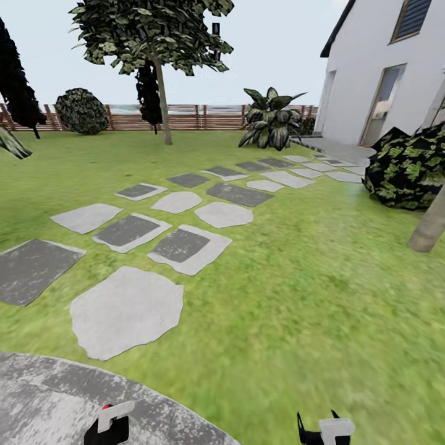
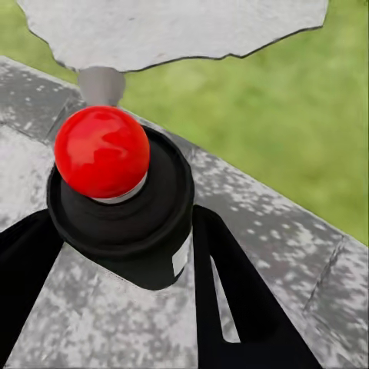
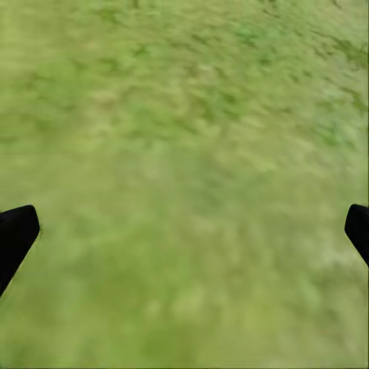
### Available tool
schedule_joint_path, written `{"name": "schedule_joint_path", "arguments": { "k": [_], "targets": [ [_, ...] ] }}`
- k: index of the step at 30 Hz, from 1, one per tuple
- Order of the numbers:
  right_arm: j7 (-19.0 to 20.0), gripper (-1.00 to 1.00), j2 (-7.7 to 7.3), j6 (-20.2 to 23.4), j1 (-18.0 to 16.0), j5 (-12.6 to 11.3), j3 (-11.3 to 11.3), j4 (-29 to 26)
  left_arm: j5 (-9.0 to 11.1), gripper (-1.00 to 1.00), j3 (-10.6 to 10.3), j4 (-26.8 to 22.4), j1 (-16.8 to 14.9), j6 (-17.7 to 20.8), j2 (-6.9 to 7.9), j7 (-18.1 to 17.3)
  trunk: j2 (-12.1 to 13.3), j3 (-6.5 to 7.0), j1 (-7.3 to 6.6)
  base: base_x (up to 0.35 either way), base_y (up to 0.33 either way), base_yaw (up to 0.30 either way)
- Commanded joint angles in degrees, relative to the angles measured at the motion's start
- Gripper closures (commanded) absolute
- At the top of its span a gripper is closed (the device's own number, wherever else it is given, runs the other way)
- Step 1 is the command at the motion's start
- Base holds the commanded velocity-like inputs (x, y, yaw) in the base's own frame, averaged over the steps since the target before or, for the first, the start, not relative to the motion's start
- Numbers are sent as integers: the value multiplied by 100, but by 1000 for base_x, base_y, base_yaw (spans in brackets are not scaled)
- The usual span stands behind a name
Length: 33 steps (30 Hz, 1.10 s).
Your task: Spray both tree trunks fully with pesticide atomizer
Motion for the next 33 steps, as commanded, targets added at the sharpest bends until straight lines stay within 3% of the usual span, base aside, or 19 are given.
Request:
{"name": "schedule_joint_path", "arguments": {
  "k": [1,25,33],
  "targets": [
    [-32,-100,0,-15,-3,62,-24,3,56,100,-15,5,-5,-24,1,-1,-2,-12,2,285,164,182],
    [-41,-100,-3,-15,-3,62,-31,3,57,100,-15,11,-2,-24,8,-1,-2,-185,2,290,163,166],
    [-41,-100,2,-15,-3,54,-31,-2,56,100,-15,11,-8,-24,8,-1,-2,-211,2,291,163,46]
  ]
}}
